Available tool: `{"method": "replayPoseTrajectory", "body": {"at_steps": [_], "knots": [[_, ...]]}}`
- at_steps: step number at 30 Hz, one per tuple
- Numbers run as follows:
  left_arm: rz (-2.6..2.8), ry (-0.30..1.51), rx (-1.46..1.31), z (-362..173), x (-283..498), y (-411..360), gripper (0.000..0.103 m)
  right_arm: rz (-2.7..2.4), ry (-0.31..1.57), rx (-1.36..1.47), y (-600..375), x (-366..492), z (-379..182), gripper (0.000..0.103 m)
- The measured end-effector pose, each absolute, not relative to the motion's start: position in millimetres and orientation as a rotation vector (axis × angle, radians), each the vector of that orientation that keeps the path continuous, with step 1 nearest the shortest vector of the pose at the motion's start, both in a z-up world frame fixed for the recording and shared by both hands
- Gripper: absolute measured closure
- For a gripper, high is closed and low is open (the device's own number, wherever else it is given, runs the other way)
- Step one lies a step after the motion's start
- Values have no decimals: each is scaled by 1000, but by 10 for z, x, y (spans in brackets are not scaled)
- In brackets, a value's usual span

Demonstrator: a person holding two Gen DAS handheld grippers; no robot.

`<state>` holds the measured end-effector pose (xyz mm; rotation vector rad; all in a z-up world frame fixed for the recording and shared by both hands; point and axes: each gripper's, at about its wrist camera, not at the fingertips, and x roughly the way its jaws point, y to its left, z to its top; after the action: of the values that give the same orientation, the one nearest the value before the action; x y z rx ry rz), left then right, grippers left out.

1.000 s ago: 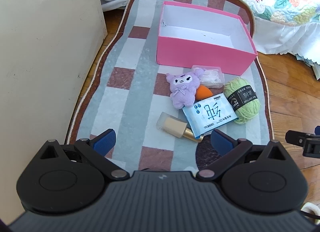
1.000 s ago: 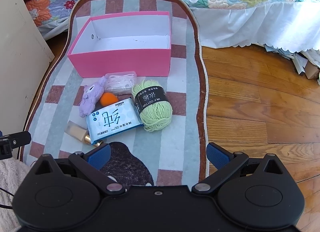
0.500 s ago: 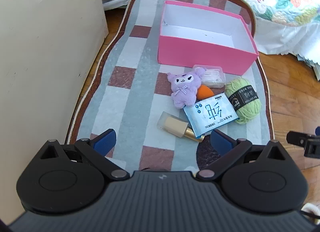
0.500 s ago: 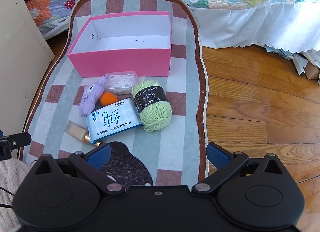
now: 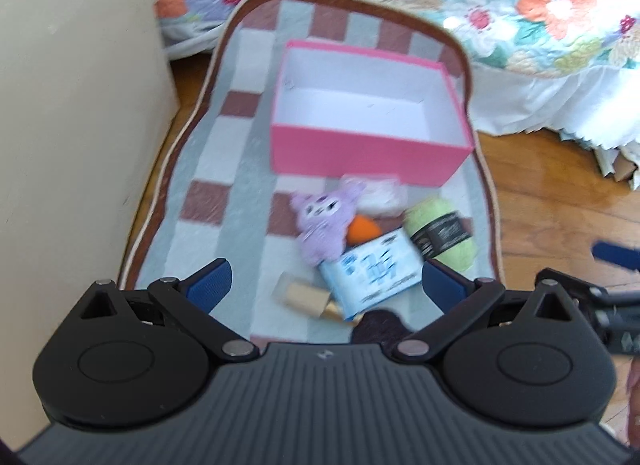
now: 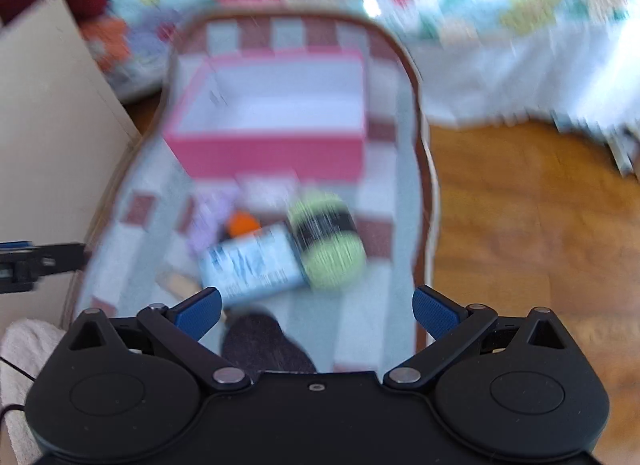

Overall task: Organize objects
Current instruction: 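Reach the right gripper to the green yarn ball and close on it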

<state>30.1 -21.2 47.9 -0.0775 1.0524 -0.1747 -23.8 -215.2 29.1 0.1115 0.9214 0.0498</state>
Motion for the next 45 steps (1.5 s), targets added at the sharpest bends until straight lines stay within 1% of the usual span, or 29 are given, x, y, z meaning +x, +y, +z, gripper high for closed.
{"method": "replayPoseTrajectory", "body": {"at_steps": [3,5,8,13,15,17,20,22,24,27,29,31,33,34,36,37,39,42,43,44,45], "knots": [[-198,1024,-83,522,488,-397,0,223,700,44,-2205,-285,382,0],[-210,1021,-98,499,616,-521,0,277,641,60,-2310,-209,357,0],[-244,1028,-69,357,804,-761,1,331,696,98,-2480,7,198,0],[-340,1109,-108,-137,1062,-1069,4,415,784,86,-2583,205,-160,1],[-345,1138,-140,-356,1142,-1142,4,416,832,78,-2584,256,-365,3],[-319,1177,-183,-578,1211,-1177,4,414,878,68,-2595,322,-574,8],[-333,1213,-246,-897,1304,-1225,4,401,927,45,-2609,395,-825,9],[-337,1233,-286,-1063,1350,-1239,8,396,949,42,-2628,470,-940,9],[-350,1230,-316,-1180,1377,-1263,9,383,976,50,-2666,538,-1027,9],[-377,1219,-360,-1291,1377,-1270,11,358,1029,-5,-2628,662,-1145,9],[-411,1225,-380,-1368,1367,-1269,19,327,1068,-52,-2579,700,-1239,9],[-436,1232,-391,-1453,1334,-1264,30,308,1094,-67,-2528,709,-1317,10],[-458,1235,-396,-1539,1295,-1274,35,311,1097,-69,-2466,701,-1371,12],[-470,1218,-410,-1563,1272,-1278,35,316,1093,-68,-2437,702,-1404,12],[-481,1199,-412,-1598,1249,-1288,35,296,1067,-68,-2365,689,-1453,19],[-478,1190,-405,-1607,1244,-1298,33,285,1033,-63,-2335,654,-1472,19],[-469,1176,-409,-1624,1226,-1313,33,254,990,-58,-2291,584,-1543,19],[-484,1152,-400,-1655,1203,-1351,33,172,977,-25,-2343,554,-1664,21],[-485,1146,-397,-1665,1199,-1364,33,149,979,16,-2395,558,-1684,23],[-490,1141,-389,-1665,1190,-1380,34,129,993,50,-2444,572,-1703,29],[-495,1138,-384,-1658,1184,-1392,35,132,1001,82,-2483,576,-1709,31]]}}
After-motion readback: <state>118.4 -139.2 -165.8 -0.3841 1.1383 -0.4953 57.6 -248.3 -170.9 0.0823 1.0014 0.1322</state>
